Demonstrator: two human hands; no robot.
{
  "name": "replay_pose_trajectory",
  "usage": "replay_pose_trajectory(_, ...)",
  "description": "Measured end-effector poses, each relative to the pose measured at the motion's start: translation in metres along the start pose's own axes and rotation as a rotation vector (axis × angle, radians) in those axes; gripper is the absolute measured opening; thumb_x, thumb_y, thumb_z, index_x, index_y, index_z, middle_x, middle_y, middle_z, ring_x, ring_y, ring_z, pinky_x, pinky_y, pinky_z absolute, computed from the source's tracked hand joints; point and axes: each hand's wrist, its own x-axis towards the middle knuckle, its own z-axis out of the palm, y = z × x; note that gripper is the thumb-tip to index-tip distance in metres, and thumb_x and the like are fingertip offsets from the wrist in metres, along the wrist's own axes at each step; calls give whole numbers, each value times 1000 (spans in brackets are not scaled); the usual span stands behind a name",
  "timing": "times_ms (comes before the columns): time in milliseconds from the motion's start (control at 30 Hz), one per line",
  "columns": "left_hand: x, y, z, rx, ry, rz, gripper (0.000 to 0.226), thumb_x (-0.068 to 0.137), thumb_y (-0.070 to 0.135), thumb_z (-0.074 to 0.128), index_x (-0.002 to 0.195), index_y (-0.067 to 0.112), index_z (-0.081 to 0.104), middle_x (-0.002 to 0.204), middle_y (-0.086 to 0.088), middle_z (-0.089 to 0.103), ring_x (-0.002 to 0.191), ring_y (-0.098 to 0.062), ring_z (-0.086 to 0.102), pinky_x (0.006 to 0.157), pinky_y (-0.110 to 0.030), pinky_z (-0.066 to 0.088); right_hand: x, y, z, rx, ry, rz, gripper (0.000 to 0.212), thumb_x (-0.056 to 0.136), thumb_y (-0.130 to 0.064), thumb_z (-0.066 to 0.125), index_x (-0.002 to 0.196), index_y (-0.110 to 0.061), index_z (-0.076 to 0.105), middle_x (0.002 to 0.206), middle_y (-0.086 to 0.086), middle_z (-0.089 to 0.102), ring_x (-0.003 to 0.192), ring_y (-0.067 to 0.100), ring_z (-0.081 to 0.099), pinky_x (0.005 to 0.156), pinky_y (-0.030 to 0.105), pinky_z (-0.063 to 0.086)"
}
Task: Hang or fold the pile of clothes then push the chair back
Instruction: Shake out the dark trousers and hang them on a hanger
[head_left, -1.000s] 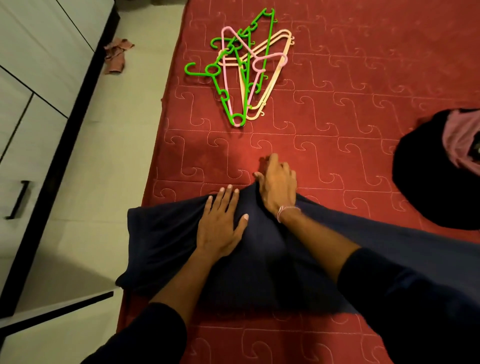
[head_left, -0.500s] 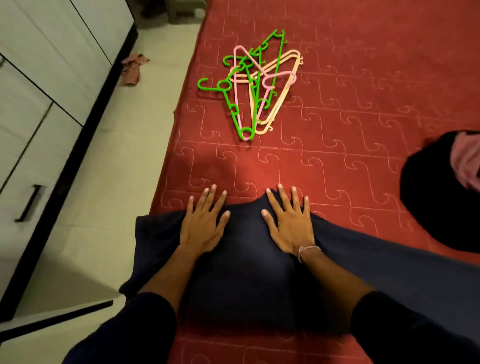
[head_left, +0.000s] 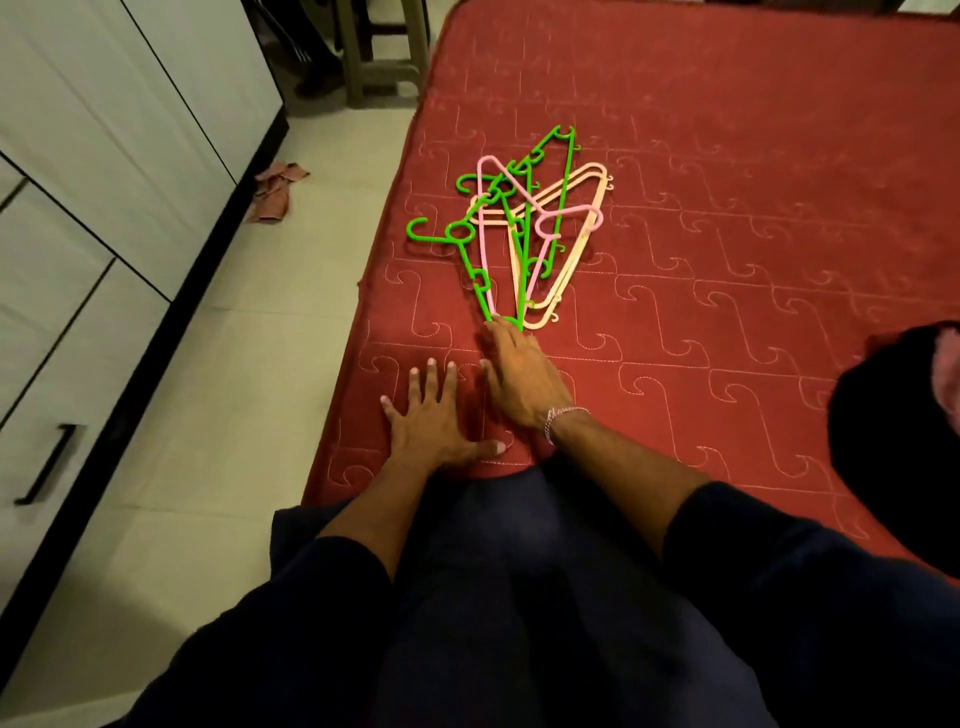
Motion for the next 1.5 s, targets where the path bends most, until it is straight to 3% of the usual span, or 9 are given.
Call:
replay_pose_trajectory(267,24,7,-9,-10,-176,-67,158,51,85,73,150,23,-33,154,-3,-45,145,-32,-34,106,-77,-9,69,-3,15,-197,33,154,57,98,-28,59,145,-5,36,132,15,60,124,32,55,107,46,41)
replay_pose_trajectory(400,24,6,-6,6,-184,-62,157,51,88,70,150,22,-34,153,-4,-46,145,-33,-35,105,-78,-8,76,9,23,-328,69,184,32,100,-28,53,127,-10,50,119,10,67,111,31,61,97,47,43)
replay_pose_trajectory(567,24,6,-4,10,-180,-57,156,52,90,66,149,22,-35,152,-4,-47,144,-33,-36,105,-78,-8,68,11,28,-346,94,162,33,102,-42,42,111,-15,58,97,6,72,92,32,67,95,50,39)
replay_pose_trajectory(800,23,8,-5,21,-184,-62,156,52,91,65,148,22,-37,150,-3,-50,143,-33,-37,106,-78,-7,72,21,20,-366,190,187,33,103,-43,39,115,-17,54,102,6,69,95,31,63,85,46,41)
replay_pose_trajectory(933,22,7,-5,24,-185,-64,156,52,90,66,148,22,-37,151,-3,-49,143,-32,-37,106,-78,-7,78,24,16,-425,55,216,59,94,-49,59,136,-12,43,119,10,66,110,34,60,94,51,44)
replay_pose_trajectory(1033,22,7,-5,17,-183,-64,156,51,90,66,148,23,-37,151,-3,-49,143,-31,-37,107,-78,-7,83,18,17,-472,90,253,46,96,-22,51,138,-11,36,108,10,72,100,34,66,90,49,44)
replay_pose_trajectory(1200,22,7,-5,11,-180,-68,156,52,90,67,148,23,-37,151,-2,-49,144,-31,-37,107,-78,-8,60,20,0,-321,-9,284,23,100,-24,42,109,-3,41,123,23,65,117,40,58,77,37,34)
replay_pose_trajectory(1367,22,8,-3,6,-166,-67,156,51,90,67,148,24,-36,151,-1,-49,144,-29,-37,106,-77,-9,62,24,0,-346,176,208,35,107,-36,33,111,-10,57,106,11,66,97,36,64,79,45,44)
replay_pose_trajectory(1500,21,7,-4,6,-157,-72,156,50,90,67,149,24,-35,152,-1,-47,145,-29,-35,106,-77,-9,43,14,-19,-260,331,222,31,106,-34,38,101,-10,58,95,10,65,81,37,65,60,39,39)
